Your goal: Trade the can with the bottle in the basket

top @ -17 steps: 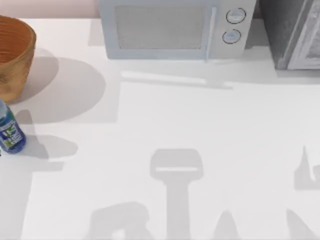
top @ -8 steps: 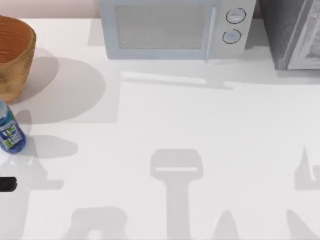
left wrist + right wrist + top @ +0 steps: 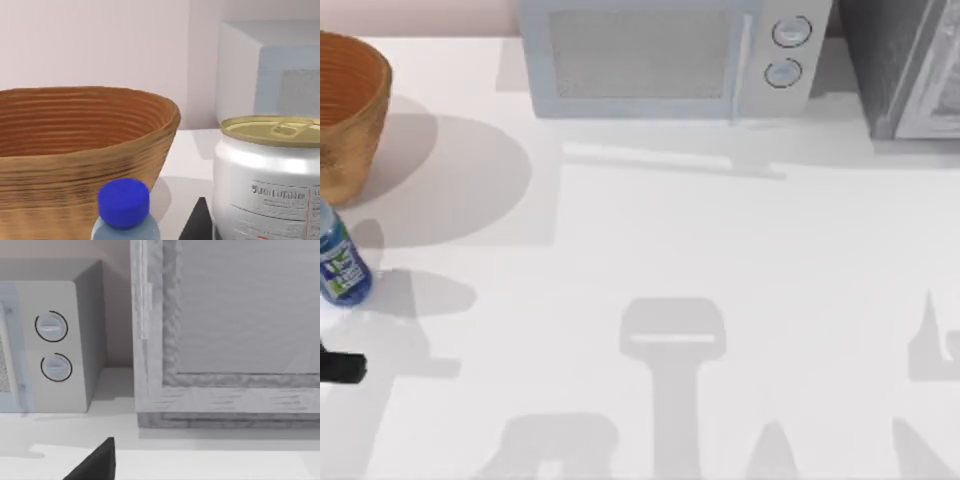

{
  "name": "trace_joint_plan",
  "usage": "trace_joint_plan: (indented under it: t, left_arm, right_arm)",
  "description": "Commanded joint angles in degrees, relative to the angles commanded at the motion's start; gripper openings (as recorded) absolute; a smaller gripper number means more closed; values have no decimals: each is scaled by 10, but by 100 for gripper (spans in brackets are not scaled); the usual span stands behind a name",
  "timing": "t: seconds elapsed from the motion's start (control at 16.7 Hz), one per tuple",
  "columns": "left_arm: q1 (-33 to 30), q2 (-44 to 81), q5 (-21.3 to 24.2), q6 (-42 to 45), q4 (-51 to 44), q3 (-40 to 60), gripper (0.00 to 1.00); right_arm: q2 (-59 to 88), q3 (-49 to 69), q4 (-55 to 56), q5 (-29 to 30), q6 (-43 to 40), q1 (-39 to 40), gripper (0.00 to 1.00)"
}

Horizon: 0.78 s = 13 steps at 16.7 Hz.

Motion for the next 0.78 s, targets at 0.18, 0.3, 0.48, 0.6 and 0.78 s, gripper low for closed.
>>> trace_joint_plan:
  t: [0.18, 0.3, 0.48, 0.6, 0.78]
  left_arm:
    - [-25, 89, 71, 3, 38, 44, 0]
    - [-41, 155, 119, 5, 68, 77, 0]
    - [-61, 255, 184, 6, 117, 127, 0]
    - [-74, 319, 224, 6, 146, 157, 0]
    - [-89, 414, 279, 5, 191, 201, 0]
  right_arm:
    - [0, 0, 0, 0, 0, 0, 100]
    - [0, 0, 0, 0, 0, 0, 100]
    - [0, 0, 0, 0, 0, 0, 100]
    - [0, 0, 0, 0, 0, 0, 100]
    - [0, 0, 0, 0, 0, 0, 100]
